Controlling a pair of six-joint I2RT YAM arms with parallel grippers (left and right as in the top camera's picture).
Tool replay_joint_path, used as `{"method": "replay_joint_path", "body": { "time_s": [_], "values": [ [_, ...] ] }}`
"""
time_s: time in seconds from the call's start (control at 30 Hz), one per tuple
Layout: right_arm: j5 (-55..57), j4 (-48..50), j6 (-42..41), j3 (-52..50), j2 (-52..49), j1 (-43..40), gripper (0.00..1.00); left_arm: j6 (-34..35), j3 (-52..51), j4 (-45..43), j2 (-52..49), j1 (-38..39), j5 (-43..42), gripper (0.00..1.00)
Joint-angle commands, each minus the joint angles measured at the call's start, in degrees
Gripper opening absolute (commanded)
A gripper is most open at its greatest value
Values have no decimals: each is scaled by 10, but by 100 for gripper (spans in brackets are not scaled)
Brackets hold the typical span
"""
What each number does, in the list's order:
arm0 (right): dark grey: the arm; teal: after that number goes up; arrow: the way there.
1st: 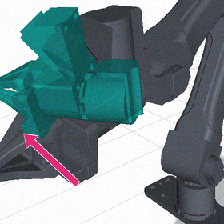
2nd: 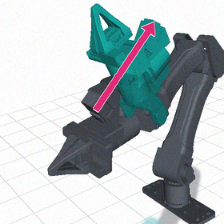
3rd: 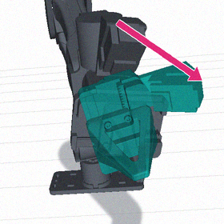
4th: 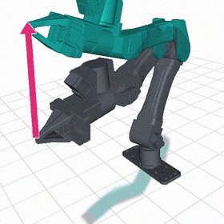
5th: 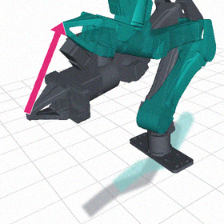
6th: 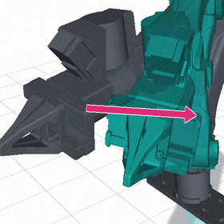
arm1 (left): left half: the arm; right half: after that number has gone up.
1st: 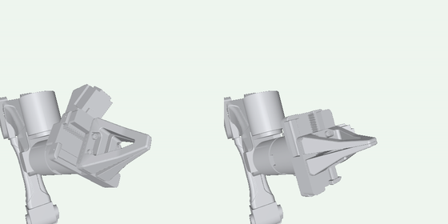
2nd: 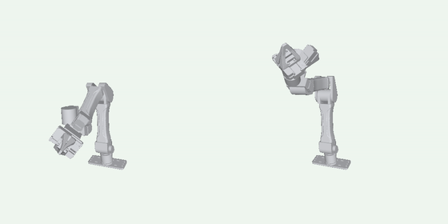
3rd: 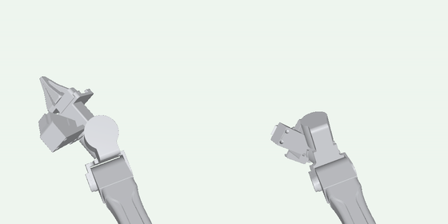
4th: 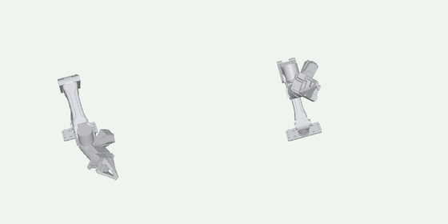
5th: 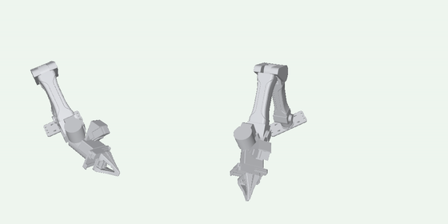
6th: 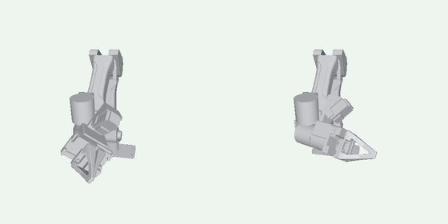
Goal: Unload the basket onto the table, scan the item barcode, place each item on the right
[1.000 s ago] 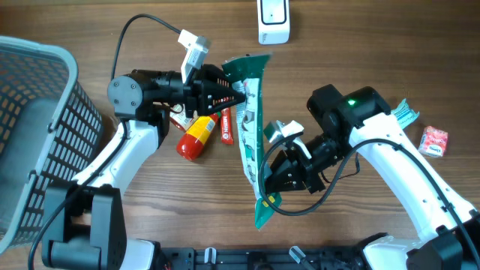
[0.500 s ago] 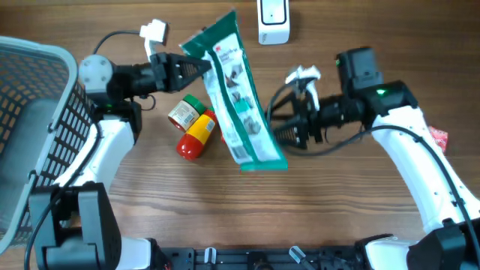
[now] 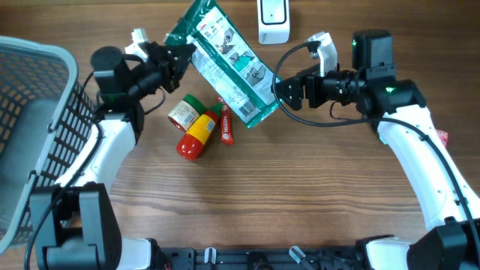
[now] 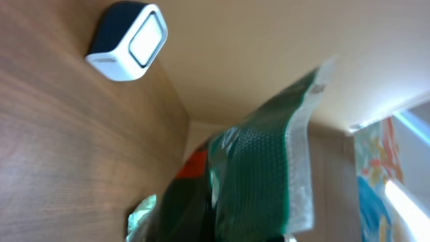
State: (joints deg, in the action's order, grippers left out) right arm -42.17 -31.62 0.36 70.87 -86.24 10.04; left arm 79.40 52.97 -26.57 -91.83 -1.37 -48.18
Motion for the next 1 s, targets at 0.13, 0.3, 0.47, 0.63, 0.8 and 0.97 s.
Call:
{"method": "replay_joint_path", "body": {
  "time_s": [0.13, 0.3, 0.47, 0.63, 0.8, 0.97],
  "values": [
    [-206, 88, 29, 6, -130, -83, 100, 12, 3, 57, 110, 40, 119, 4],
    [-378, 156, 72, 6, -233, -88, 99, 54, 3, 75, 121, 40, 118, 4],
    [-448, 229, 71, 6, -296, -86, 99, 86, 3, 2, 121, 40, 115, 4],
    [-393, 465, -95, 6, -308, -70, 100, 120, 3, -9, 121, 42, 89, 4],
    [-268, 594, -177, 6, -332, -23, 100, 126, 3, -11, 121, 42, 81, 4],
    [-332, 816, -344, 6, -407, -14, 100, 126, 3, -11, 121, 42, 77, 4]
  ]
}}
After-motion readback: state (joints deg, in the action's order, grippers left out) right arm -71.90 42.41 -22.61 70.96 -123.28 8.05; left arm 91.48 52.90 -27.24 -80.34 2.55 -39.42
